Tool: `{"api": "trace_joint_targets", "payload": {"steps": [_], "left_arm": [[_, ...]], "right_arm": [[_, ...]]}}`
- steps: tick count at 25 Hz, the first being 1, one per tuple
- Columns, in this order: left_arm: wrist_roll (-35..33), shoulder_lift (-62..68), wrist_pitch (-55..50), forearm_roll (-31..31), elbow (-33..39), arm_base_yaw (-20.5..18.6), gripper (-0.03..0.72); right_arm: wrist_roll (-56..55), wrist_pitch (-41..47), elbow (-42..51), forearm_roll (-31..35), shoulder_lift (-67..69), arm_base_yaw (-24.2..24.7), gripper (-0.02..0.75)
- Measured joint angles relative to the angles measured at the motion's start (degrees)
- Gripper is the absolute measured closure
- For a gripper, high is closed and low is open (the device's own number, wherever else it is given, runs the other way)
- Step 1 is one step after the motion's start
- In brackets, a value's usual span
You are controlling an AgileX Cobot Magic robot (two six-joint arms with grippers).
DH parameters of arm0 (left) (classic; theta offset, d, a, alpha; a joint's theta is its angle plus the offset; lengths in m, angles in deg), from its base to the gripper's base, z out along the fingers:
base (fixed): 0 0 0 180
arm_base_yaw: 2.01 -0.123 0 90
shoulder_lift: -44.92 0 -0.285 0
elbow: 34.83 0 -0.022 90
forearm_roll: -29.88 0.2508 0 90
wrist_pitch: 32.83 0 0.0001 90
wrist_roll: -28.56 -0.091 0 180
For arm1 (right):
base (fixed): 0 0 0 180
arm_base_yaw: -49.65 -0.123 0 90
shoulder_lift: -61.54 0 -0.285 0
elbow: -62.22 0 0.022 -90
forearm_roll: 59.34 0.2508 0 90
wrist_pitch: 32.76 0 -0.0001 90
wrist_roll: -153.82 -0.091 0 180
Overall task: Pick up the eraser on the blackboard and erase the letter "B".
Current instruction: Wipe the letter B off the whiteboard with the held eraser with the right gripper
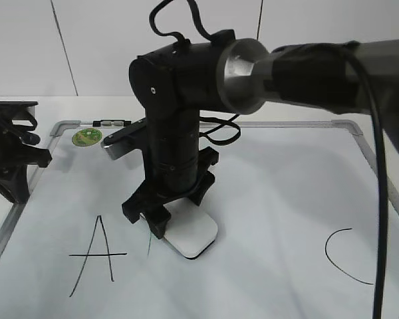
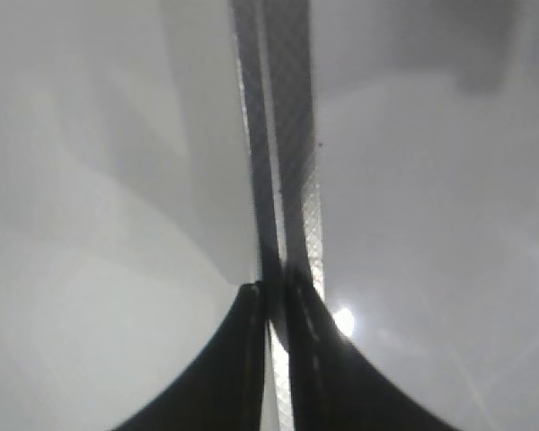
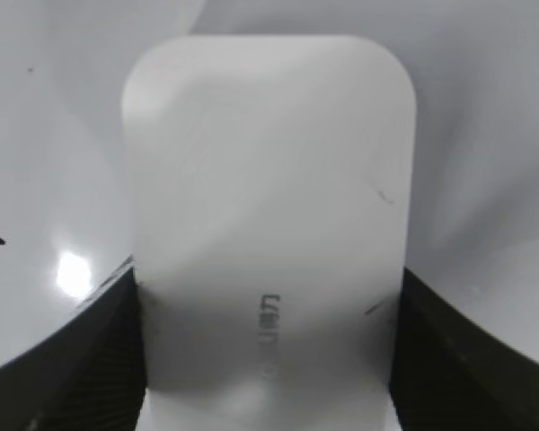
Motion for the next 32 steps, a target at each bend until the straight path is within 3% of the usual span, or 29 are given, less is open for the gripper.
{"api": "trace_joint_targets", "payload": {"steps": [9,17,22,32], "left_arm": [[0.0,0.0,-0.1,-0.1,0.0,0.0,0.663],[0.0,0.0,-0.1,-0.1,0.0,0.0,0.663],[0.0,0.0,-0.1,-0.1,0.0,0.0,0.663],[0.0,0.0,-0.1,-0.1,0.0,0.0,0.663]], "right_arm": [[0.0,-1.2,8.0,2.2,-4.7,-1.4,0.184],[0.0,-0.2,13.5,4.7,-8.3,-6.9,0.184],[0.0,0.3,17.4,7.0,-10.9,-7.5,0.184],[-2.8,0.4,17.8,-0.3,-11.0,-7.5,0.184]]}}
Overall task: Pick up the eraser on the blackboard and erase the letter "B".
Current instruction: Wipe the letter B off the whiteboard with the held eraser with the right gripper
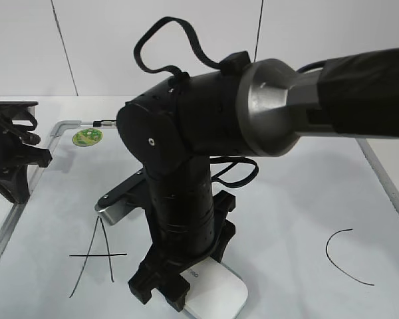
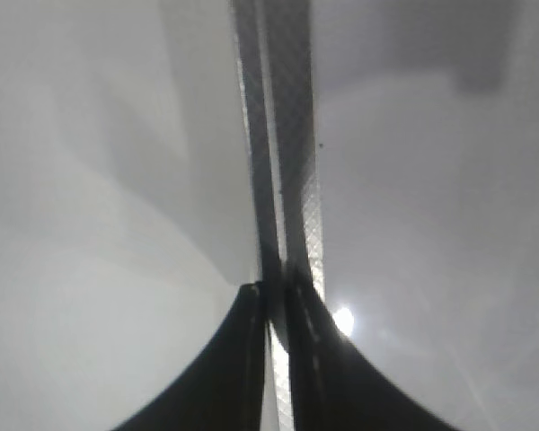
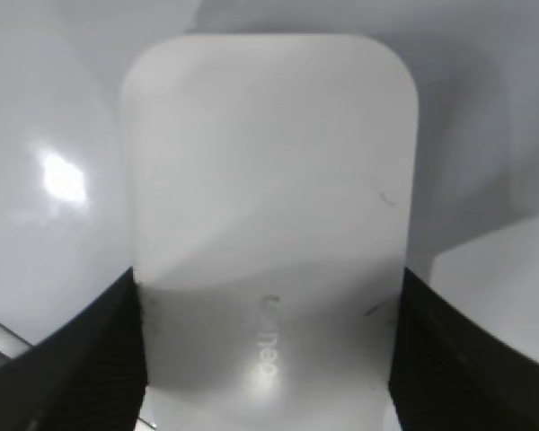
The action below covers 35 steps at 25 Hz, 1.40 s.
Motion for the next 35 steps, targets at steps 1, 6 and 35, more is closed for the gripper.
{"api": "trace_joint_targets", "payload": {"steps": [1,6,35], "left_arm": [[0.0,0.0,0.0,0.0,0.0,0.0,0.663],[0.0,0.0,0.0,0.0,0.0,0.0,0.663],[0.0,0.0,0.3,0.0,0.0,0.0,0.663]], "right_arm": [[-0.1,0.0,0.0,-0.1,0.1,0.0,0.184],[-0.2,0.0,0.0,-0.3,0.4,0.0,0.184],[-1.3,4.6,-28.6,-0.7,16.6,8.9,0.185]]}}
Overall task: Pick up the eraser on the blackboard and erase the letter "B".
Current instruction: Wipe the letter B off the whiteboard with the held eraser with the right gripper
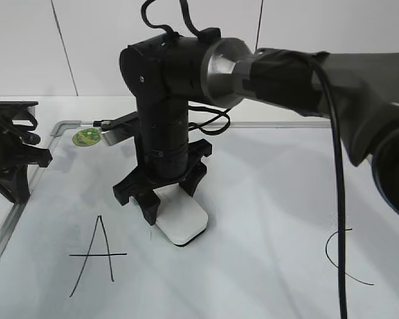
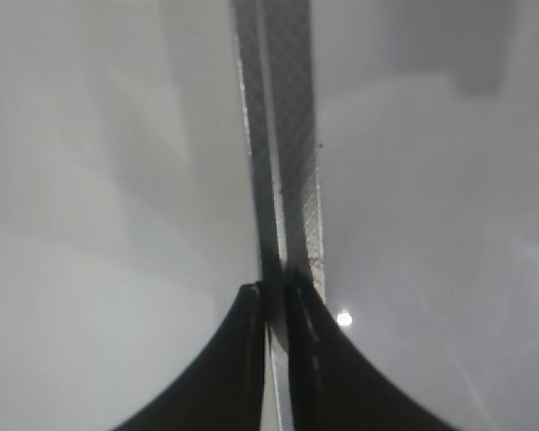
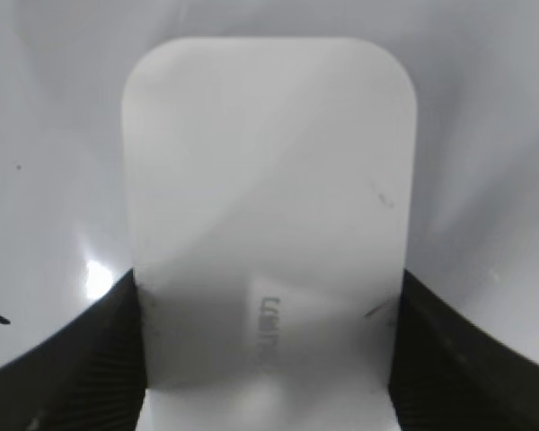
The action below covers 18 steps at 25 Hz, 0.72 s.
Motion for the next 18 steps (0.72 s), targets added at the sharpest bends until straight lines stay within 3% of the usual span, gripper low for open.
{"api": "trace_joint_targets", "payload": {"steps": [9,18], "left_arm": [[0.0,0.0,0.1,0.0,0.0,0.0,0.663],[0.0,0.0,0.1,0.0,0.0,0.0,0.663]], "right_arm": [[0.0,-0.5,0.1,0.8,-0.3,0.3,0.185],[0.2,-4.1,6.3,1.6,-3.8,-0.2,0.185]]}}
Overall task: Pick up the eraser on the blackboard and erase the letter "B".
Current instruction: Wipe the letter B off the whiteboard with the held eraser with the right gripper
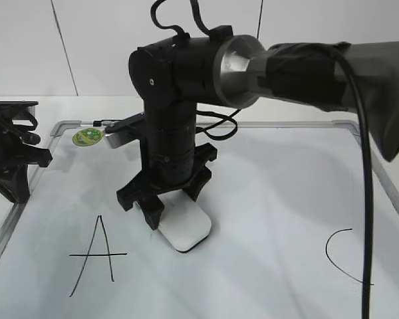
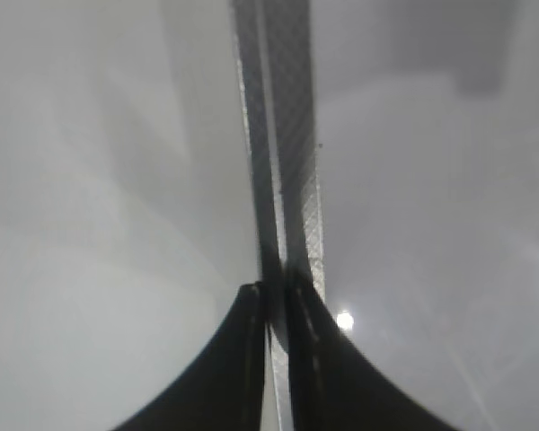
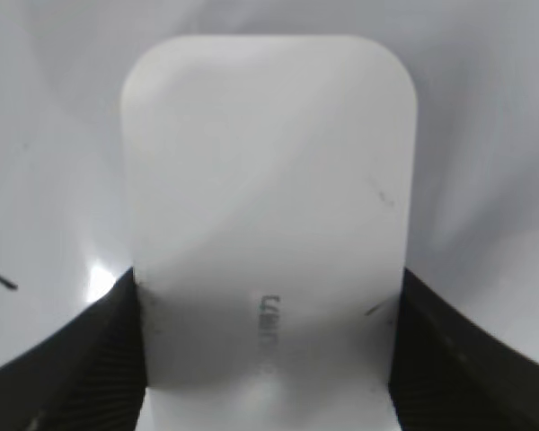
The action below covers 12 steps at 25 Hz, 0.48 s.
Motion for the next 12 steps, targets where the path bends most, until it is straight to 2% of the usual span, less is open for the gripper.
{"api": "trace_joint_targets", "payload": {"steps": [12], "left_arm": [[0.0,0.0,0.0,0.0,0.0,0.0,0.663]], "right_arm": [[3.2,-0.6,12.0,2.4,-6.6,-3.0,0.185]]}}
